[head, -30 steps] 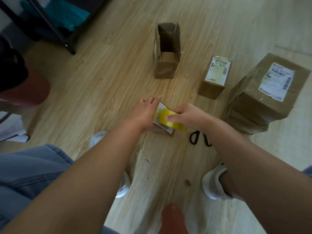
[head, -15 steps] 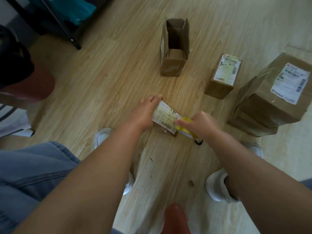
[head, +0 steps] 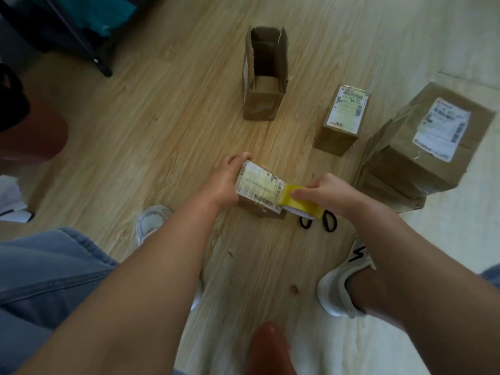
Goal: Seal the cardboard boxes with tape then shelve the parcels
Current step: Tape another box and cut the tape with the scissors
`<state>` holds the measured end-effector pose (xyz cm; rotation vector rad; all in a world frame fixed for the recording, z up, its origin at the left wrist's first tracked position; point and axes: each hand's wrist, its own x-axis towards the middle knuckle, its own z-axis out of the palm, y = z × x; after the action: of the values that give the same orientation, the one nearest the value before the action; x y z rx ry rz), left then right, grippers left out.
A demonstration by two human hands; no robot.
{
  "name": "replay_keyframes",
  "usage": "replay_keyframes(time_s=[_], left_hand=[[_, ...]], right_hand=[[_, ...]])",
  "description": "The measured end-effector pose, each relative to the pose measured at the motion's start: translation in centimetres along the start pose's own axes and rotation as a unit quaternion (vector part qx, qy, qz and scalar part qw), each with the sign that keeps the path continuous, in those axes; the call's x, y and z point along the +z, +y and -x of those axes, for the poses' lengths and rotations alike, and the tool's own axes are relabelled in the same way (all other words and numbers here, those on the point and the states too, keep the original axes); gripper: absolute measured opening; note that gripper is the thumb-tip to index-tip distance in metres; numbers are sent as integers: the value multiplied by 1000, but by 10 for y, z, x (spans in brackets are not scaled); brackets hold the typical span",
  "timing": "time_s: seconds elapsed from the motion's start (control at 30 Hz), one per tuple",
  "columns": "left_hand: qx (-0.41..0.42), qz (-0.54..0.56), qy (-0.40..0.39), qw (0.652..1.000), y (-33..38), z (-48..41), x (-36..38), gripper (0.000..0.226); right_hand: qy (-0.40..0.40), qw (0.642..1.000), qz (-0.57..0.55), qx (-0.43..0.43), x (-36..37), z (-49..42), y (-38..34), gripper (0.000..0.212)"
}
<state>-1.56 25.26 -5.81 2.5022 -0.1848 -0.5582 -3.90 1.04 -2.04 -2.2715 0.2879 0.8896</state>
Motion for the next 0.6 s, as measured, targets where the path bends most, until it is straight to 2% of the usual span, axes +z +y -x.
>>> replay_keyframes(time_s=[0.1,0.23,0.43,0.6], left_hand=[[6,-3,-4,1000,-6,0,-3,91],[-23,-8,-20,999,-17,5,-7,95],[-37,-22,-25,999,-37,3,5,100],[-46,-33,-39,998,-46,-3,12,102]], right_hand=[[29,998,48,3,8,-2,-1,53],[82,986,140,37,17,-6,1,68],[57,998,38,15,22,-15,15,59],[79,985,150,34,30,-25,10,59]])
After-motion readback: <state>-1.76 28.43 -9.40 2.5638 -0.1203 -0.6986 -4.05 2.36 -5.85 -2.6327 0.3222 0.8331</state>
